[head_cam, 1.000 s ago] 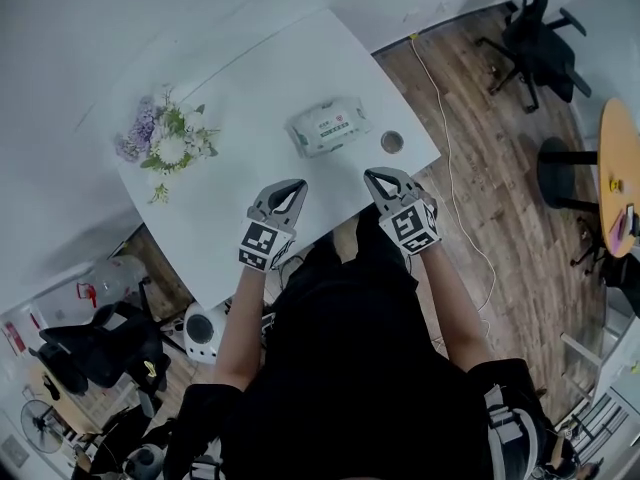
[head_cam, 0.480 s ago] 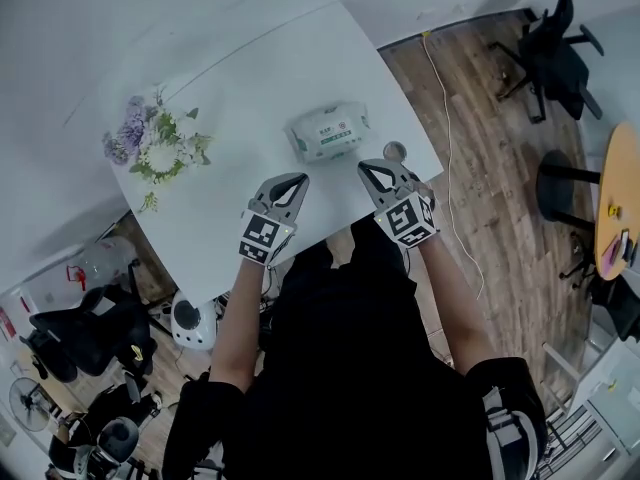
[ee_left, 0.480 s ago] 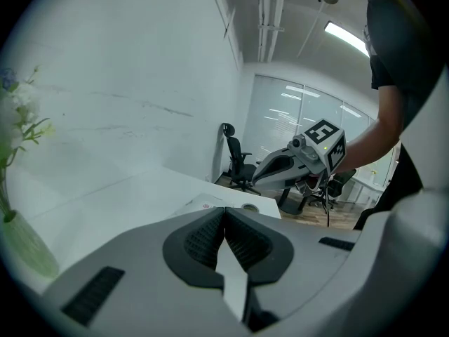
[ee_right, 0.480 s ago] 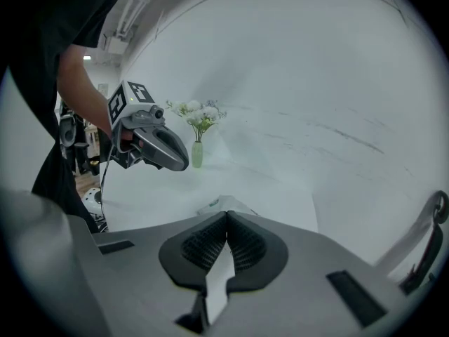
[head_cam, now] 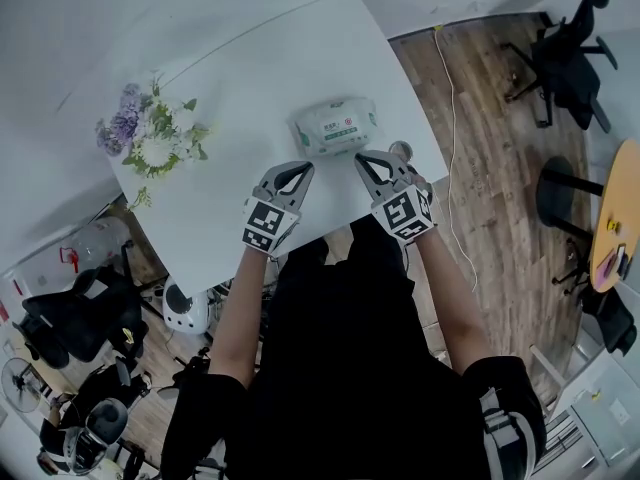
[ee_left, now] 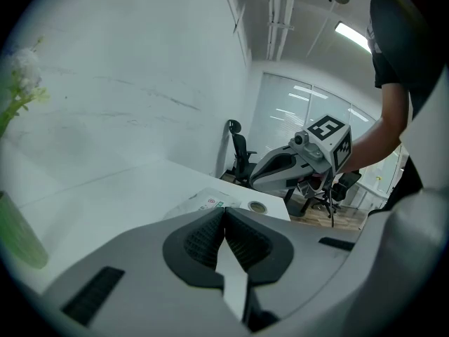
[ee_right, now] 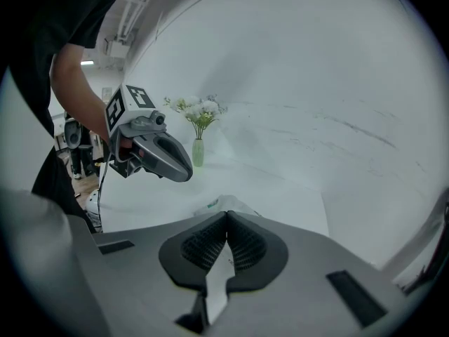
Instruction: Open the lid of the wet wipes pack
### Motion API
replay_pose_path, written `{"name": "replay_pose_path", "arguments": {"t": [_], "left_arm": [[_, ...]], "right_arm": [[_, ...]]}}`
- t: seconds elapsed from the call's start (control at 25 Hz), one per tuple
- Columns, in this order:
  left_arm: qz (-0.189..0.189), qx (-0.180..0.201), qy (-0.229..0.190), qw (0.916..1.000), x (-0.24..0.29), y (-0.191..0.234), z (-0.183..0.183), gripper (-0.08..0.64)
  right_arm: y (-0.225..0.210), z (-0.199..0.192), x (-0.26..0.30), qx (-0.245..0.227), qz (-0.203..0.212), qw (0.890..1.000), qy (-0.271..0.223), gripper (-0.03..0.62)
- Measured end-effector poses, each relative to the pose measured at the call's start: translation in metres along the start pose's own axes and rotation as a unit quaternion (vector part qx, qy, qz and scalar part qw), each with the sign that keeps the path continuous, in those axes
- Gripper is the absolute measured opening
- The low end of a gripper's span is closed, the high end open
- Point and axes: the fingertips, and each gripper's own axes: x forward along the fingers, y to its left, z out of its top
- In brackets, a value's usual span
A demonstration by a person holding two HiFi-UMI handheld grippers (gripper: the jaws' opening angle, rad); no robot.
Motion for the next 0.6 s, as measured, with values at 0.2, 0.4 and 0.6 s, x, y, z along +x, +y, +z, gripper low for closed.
{"name": "replay_pose_path", "arguments": {"t": [0.2, 0.4, 0.6], "left_arm": [[0.003, -0.009, 0.006, 0.9999, 0.012, 0.005, -0.008, 0.023], [0.009, -0.018, 0.009, 0.9998, 0.020, 0.010, -0.014, 0.023], [0.015, -0.024, 0.012, 0.9995, 0.029, 0.016, -0.022, 0.023]], "right_arm": [[-0.004, -0.003, 0.013, -0.009, 0.009, 1.000, 0.005, 0.017], [-0.007, -0.006, 0.023, -0.019, 0.017, 1.000, 0.010, 0.017], [-0.010, -0.015, 0.033, -0.031, 0.021, 0.999, 0.022, 0.017]]}}
